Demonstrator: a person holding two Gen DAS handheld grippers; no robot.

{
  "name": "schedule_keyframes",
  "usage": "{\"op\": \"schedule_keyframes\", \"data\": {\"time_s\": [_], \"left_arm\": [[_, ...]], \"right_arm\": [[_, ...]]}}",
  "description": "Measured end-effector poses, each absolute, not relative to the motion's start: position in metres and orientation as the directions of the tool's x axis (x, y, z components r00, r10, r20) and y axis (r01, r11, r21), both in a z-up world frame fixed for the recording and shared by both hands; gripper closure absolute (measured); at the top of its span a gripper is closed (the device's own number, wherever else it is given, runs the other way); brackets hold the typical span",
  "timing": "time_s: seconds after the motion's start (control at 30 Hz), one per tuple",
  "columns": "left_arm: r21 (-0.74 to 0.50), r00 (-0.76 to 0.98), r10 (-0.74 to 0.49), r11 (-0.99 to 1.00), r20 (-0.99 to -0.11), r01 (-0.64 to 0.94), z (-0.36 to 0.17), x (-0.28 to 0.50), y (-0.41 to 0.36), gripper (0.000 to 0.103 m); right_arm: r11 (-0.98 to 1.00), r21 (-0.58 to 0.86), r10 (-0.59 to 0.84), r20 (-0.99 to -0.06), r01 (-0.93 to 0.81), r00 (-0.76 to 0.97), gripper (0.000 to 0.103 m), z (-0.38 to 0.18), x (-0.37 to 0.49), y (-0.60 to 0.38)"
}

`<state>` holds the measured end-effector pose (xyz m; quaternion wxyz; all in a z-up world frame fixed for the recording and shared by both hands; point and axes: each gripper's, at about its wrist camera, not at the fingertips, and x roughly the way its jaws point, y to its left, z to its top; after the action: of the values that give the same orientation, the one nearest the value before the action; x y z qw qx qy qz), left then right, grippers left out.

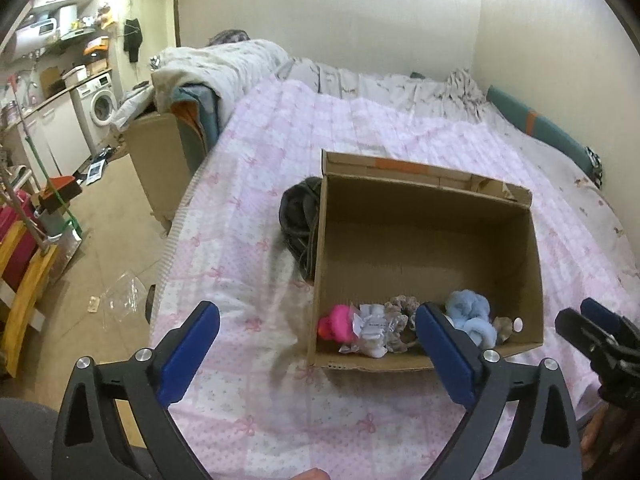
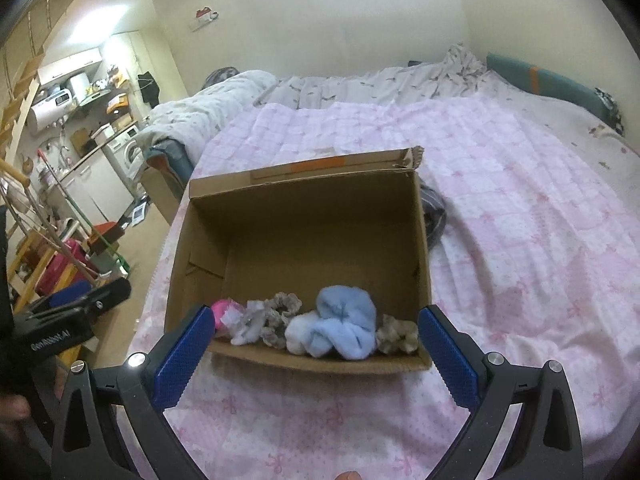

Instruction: Organize soft objects

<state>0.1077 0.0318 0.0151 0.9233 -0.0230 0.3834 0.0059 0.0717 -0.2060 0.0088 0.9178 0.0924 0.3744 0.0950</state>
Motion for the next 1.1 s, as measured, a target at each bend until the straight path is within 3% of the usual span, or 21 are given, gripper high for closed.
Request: {"op": "schedule_keyframes", "data": {"time_s": [0.47,1.1], "left_arm": [[-0.036,0.721,-0.026,0.999,-0.692,0.002,0.018,0.061,0.031,0.0],[-0.003,0.719,-0.022,1.0,-0.694,0.028,0.006,0.062,0.02,0.0]], "right_arm": [[0.981,0.181,0.175,-0.689,-0.067,0.703,0.0,0.0,0.039,-0.194],[0.987,0.152,0.15,-0.697,-0.059,0.701,0.0,-0.004,0.042,-0.189]]}}
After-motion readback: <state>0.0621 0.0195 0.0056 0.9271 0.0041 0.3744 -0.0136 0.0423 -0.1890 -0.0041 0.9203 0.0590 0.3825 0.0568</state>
